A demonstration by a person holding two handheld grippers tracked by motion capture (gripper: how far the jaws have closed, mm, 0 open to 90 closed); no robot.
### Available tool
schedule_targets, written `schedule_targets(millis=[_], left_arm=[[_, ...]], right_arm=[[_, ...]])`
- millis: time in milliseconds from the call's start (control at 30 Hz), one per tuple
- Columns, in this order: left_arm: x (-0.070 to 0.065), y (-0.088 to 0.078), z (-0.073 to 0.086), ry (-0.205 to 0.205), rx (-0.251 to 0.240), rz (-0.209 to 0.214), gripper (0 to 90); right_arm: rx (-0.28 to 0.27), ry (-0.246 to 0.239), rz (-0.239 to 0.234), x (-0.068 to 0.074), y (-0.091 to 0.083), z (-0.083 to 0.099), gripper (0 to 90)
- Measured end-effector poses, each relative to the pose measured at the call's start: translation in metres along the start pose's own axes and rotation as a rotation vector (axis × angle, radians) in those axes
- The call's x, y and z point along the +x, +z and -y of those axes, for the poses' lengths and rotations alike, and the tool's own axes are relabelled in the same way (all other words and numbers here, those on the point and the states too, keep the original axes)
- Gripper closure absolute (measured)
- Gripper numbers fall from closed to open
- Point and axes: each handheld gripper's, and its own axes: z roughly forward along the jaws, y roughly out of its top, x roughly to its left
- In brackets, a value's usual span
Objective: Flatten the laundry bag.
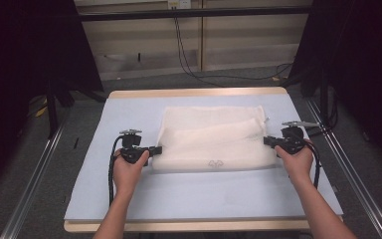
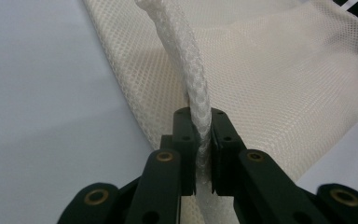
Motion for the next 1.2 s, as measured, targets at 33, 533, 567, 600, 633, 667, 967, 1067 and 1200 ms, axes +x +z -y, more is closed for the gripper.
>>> schedule_targets(millis=[33,533,567,600,633,667,967,1067,1200], left_arm=[[0.0,-0.001,0.0,0.0,-0.005,0.001,83.2],[-0.008,-0.021,0.0,-0.01,-0.057,0.047,83.2],[-0.009,-0.023,0.001,-0.004,-0.05,0.052,83.1],[-0.009,-0.024,0.002,0.001,-0.043,0.053,83.2],[-0.01,-0.024,0.003,-0.003,-0.037,0.054,83.1],[-0.01,-0.023,0.004,0.003,-0.023,0.057,83.1],[-0.007,-0.011,0.018,0.012,0.051,0.023,80.2],[-0.007,-0.008,0.016,0.017,0.047,-0.008,68.6],[-0.003,0.001,0.014,0.0,0.06,-0.009,53.3]], right_arm=[[-0.009,0.002,-0.008,0.0,-0.003,0.0,84.3],[-0.076,-0.083,-0.081,0.008,-0.047,0.017,84.8],[-0.071,-0.08,-0.089,0.008,-0.048,0.019,84.8],[-0.059,-0.075,-0.097,0.007,-0.049,0.023,84.7],[-0.044,-0.077,-0.102,0.008,-0.051,0.028,84.6],[-0.04,-0.072,-0.101,0.008,-0.051,0.031,84.6],[0.047,-0.073,-0.081,0.007,-0.042,0.052,78.1],[0.036,-0.057,-0.061,0.004,-0.041,0.049,65.4],[0.067,-0.029,-0.025,0.001,-0.036,0.047,51.8]])
